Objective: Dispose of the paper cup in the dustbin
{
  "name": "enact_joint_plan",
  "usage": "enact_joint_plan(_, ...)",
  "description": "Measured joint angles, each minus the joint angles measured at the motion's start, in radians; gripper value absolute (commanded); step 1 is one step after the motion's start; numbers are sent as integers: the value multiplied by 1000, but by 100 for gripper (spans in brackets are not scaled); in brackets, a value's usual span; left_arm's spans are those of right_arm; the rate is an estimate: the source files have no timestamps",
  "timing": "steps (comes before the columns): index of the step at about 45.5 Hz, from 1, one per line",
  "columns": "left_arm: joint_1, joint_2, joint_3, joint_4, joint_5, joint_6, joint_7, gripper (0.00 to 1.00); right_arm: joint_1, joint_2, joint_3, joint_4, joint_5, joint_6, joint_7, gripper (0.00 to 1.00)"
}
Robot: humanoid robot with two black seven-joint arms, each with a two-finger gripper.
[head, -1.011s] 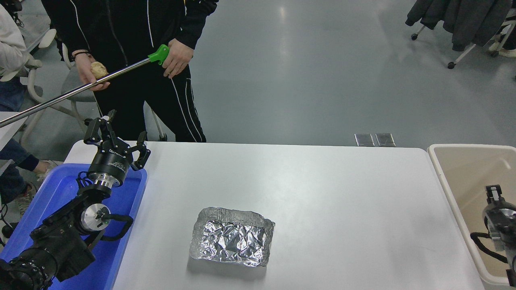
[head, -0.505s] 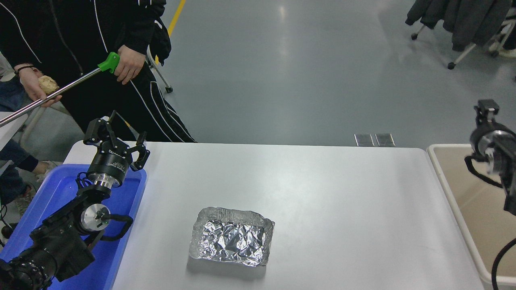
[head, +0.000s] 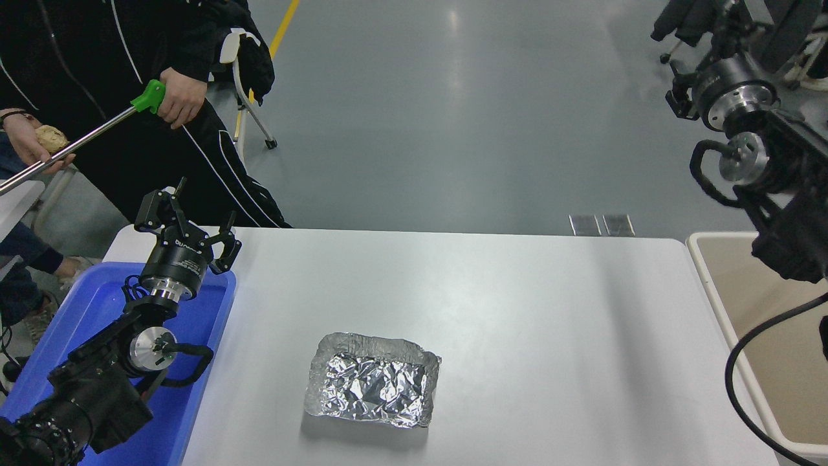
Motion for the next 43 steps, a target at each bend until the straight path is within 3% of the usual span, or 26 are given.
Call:
enact_joint_plan(15,0,0,0,0,0,0,0,100,-239,118,104,52,-88,0,175,99)
enact_joint_plan(29,0,0,0,0,0,0,0,100,-401,184,124,60,-112,-1,218,99)
enact_joint_plan(43,0,0,0,0,0,0,0,100,-460,198,126,61,-118,-1,228,99)
